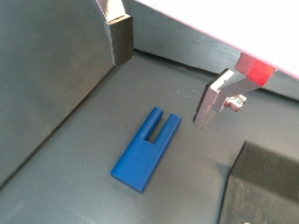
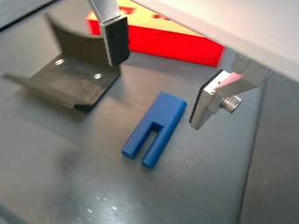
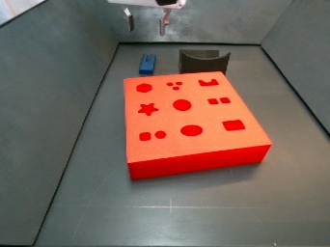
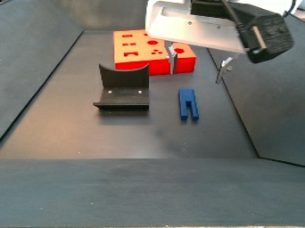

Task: Pick up the square-circle object. Move up. Rotate the square-circle object. Place the square-circle object on the fixture. Regrasp the square-circle object. Move to above the board. Insert the square-circle object.
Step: Rotate the square-circle object.

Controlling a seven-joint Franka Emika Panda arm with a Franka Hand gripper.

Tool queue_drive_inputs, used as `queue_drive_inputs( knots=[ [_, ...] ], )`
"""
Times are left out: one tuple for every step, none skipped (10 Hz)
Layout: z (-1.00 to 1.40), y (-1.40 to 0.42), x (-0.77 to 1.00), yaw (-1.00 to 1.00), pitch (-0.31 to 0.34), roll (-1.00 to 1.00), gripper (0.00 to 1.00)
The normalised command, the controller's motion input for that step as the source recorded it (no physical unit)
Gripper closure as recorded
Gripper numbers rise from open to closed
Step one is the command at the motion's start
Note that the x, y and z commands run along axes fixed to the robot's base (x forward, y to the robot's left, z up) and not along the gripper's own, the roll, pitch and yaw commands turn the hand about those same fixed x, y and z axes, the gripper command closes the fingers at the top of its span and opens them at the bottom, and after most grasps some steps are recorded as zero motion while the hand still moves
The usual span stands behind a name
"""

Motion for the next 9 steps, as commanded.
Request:
queue_drive_inputs(
  knots=[
    [-0.03, 0.00, 0.04, 1.00, -0.017, 0.00, 0.00],
    [-0.04, 0.00, 0.04, 0.98, -0.022, 0.01, 0.00],
    [-0.04, 0.00, 0.04, 0.66, -0.022, 0.01, 0.00],
    [-0.04, 0.00, 0.04, 0.44, -0.021, 0.01, 0.00],
    [-0.04, 0.00, 0.04, 0.29, -0.021, 0.01, 0.00],
    [-1.00, 0.00, 0.00, 0.00, 0.000, 0.00, 0.00],
    [-1.00, 0.00, 0.00, -0.06, -0.004, 0.00, 0.00],
    [-1.00, 0.00, 0.02, -0.06, -0.031, -0.01, 0.00],
    [-1.00, 0.00, 0.02, -0.05, -0.035, -0.02, 0.00]
  ],
)
